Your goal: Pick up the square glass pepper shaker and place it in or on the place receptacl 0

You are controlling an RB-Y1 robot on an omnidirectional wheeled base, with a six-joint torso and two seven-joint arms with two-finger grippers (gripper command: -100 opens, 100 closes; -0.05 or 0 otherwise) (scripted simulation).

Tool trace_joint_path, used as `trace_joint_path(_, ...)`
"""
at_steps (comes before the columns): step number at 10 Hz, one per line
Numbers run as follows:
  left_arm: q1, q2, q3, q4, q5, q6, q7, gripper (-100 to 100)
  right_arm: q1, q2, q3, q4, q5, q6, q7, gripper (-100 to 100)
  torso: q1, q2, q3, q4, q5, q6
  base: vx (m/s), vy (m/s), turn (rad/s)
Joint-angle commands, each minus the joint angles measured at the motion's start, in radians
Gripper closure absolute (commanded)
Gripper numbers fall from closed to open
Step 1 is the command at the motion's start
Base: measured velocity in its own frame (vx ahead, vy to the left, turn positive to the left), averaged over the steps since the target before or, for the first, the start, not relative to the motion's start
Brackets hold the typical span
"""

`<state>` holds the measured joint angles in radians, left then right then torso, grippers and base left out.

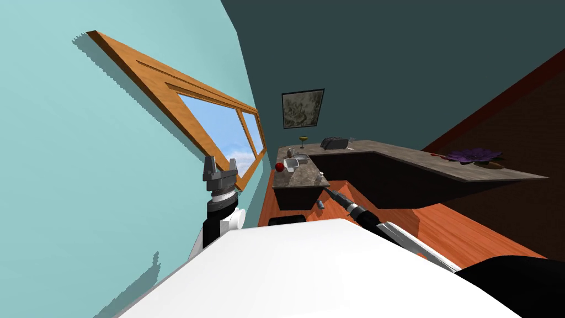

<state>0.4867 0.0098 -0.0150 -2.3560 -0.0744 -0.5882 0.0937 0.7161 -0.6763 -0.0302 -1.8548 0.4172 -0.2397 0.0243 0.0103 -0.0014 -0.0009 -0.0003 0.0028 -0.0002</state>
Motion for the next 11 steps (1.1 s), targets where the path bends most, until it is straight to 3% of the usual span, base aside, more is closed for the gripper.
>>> trace_joint_path(1, 0.0, 0.0, 0.0, 0.0, 0.0, 0.0, 0.0, 0, 0.005, -0.028, 0.002, 0.003, 0.011, 0.02, -0.006, -100, 0.0, 0.0, 0.0, 0.0, 0.0, 0.0, 0.004, 0.109, 0.014)
trace_joint_path(6, 0.0, 0.0, 0.0, 0.0, 0.0, 0.0, 0.0, 0, 0.008, -0.197, 0.005, 0.107, 0.076, 0.101, -0.055, -100, -0.004, 0.0, 0.0, 0.0, -0.001, 0.0, 0.015, 0.108, 0.098)
trace_joint_path(11, 0.0, 0.0, 0.0, 0.0, 0.0, 0.0, 0.0, 0, -0.008, -0.354, 0.013, 0.201, 0.118, 0.179, -0.12, -100, -0.008, -0.001, 0.0, 0.0, -0.002, 0.0, 0.025, 0.06, 0.159)
